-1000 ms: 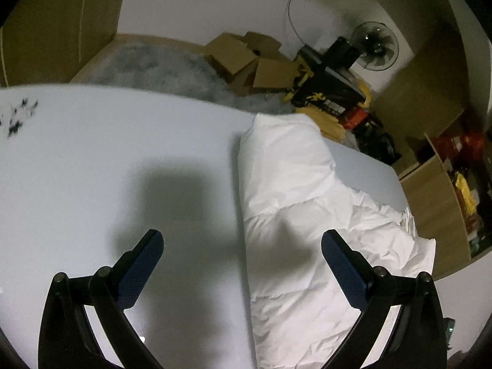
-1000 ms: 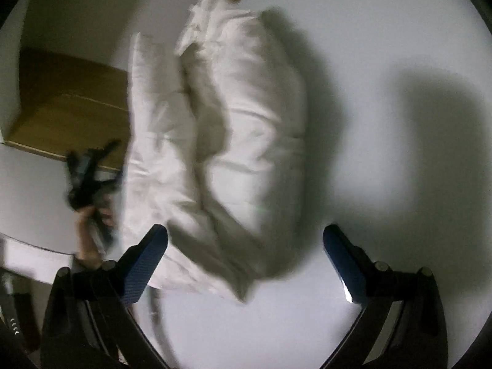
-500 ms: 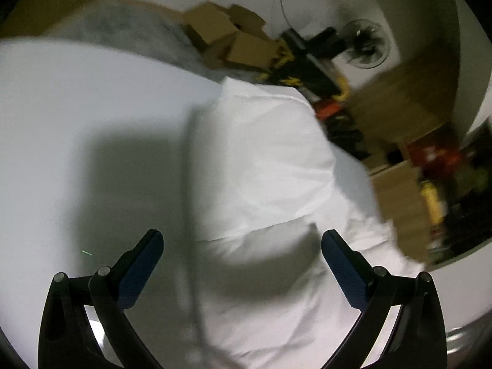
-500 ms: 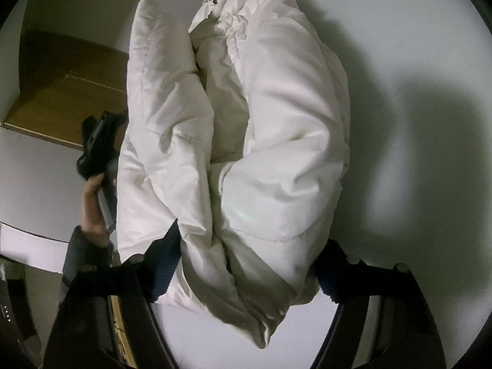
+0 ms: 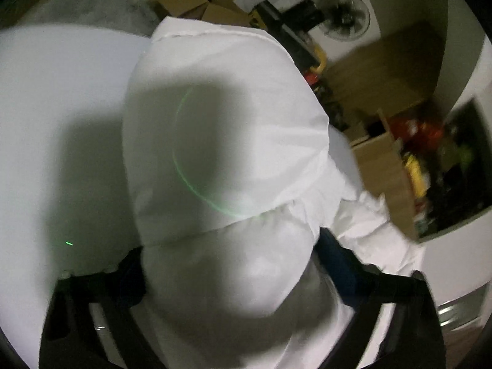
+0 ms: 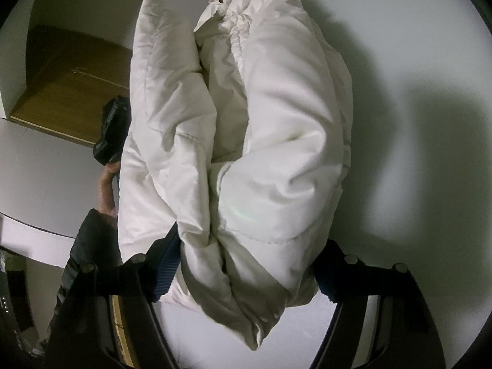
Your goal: Fold large clothes
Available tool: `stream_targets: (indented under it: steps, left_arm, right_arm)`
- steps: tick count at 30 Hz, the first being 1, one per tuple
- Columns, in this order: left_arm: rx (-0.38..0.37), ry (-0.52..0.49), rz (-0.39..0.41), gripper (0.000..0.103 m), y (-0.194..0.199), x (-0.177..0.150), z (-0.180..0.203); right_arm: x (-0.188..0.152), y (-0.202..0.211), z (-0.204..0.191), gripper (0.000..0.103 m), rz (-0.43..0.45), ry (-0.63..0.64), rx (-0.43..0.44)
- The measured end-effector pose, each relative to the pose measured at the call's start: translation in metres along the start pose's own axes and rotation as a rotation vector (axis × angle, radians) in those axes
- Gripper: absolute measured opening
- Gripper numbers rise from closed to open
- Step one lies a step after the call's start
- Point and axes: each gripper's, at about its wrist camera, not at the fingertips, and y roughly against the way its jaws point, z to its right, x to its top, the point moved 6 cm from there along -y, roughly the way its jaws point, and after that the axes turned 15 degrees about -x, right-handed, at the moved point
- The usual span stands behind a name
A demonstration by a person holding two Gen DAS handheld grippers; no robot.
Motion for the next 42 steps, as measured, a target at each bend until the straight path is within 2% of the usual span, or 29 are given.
stream_targets:
  steps: [1, 3, 5, 7, 8, 12, 19, 23, 26, 32, 36, 39, 42]
  left_arm:
    - [0.002, -0.004, 0.006, 0.079, 0.002, -0.001, 0.002]
    - [0.016, -0.035, 0.018, 0.058, 0.007, -0.002, 0.012]
    - [0.086, -0.137, 0.032, 0.046, 0.011, -0.003, 0.03]
    - [0.171, -0.246, 0.039, 0.039, 0.016, -0.006, 0.051]
    - [0.188, -0.272, 0.045, 0.037, 0.02, -0.006, 0.06]
    - [0.194, -0.283, 0.078, 0.035, 0.046, -0.004, 0.08]
    - [0.259, -0.294, 0.136, 0.035, 0.13, -0.024, 0.098]
    - [0.295, -0.288, 0.17, 0.036, 0.188, -0.059, 0.085]
    - [0.321, -0.261, 0.175, 0.036, 0.213, -0.08, 0.067]
    - [0.356, -0.189, 0.161, 0.036, 0.242, -0.12, 0.018]
    - [0.344, -0.148, 0.165, 0.036, 0.253, -0.147, 0.003]
    - [0.348, -0.176, 0.151, 0.036, 0.257, -0.161, 0.009]
    - [0.343, -0.196, 0.132, 0.036, 0.244, -0.164, 0.022]
  right_arm:
    - [-0.002, -0.001, 0.0, 0.068, 0.004, -0.011, 0.005]
    - [-0.009, -0.009, 0.0, 0.059, 0.011, -0.026, 0.016]
    - [-0.011, -0.003, -0.003, 0.049, 0.027, -0.023, 0.026]
    - [-0.013, 0.004, -0.008, 0.043, 0.044, -0.007, 0.021]
    - [-0.013, 0.009, -0.01, 0.039, 0.051, -0.006, 0.019]
    - [-0.019, 0.018, -0.032, 0.032, 0.051, 0.026, 0.031]
    - [-0.035, 0.039, -0.077, 0.032, 0.055, 0.125, 0.099]
    - [-0.045, 0.043, -0.092, 0.032, 0.034, 0.185, 0.116]
    - [-0.053, 0.036, -0.093, 0.032, 0.003, 0.213, 0.12]
    - [-0.075, 0.018, -0.105, 0.032, -0.088, 0.256, 0.117]
    - [-0.079, 0.027, -0.103, 0.032, -0.095, 0.286, 0.102]
    - [-0.076, 0.041, -0.099, 0.032, -0.098, 0.281, 0.106]
    - [-0.07, 0.058, -0.092, 0.032, -0.091, 0.276, 0.097]
